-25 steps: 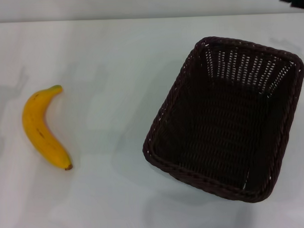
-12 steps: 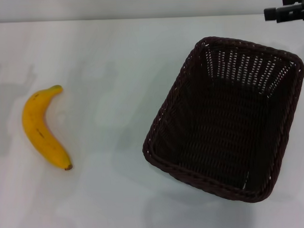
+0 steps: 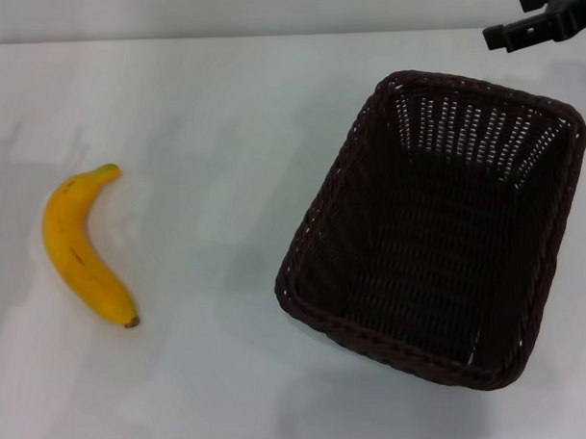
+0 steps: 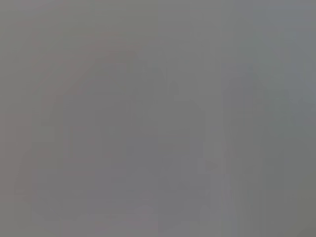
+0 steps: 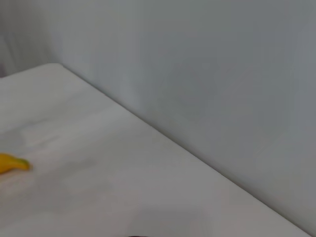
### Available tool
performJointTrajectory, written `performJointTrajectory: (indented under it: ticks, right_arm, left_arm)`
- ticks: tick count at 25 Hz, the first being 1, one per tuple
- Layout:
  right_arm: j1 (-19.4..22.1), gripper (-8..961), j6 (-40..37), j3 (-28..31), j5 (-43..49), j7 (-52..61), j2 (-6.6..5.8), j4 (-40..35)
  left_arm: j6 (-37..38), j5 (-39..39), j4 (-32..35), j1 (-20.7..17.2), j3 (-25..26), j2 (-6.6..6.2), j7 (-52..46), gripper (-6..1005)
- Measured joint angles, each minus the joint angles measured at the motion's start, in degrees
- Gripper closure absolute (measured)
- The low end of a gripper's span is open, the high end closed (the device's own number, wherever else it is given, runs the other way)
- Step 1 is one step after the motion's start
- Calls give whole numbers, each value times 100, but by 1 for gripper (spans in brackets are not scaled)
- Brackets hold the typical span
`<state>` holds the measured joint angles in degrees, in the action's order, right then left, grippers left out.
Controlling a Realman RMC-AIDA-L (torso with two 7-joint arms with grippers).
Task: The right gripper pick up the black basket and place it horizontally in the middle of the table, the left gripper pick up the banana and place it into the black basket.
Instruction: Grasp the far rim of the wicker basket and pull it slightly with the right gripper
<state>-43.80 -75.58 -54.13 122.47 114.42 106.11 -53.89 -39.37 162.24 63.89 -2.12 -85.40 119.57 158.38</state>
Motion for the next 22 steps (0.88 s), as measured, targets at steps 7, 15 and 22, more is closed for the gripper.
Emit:
performJointTrajectory:
  ticks: [7,15,22]
  right_arm:
    - [-229,99,-279,-24,571,208,5,40]
    - [-419,99,-455,-88,1076,305,92,92]
    - [-556,100,-435,-284,1152,311,195,215]
  left_arm:
    - [1,0,1,-6,-42,4,0,119]
    - [0,0,-5,41,-41,-3,0,119]
    - [0,0,-38,46,-38,-4,0,119]
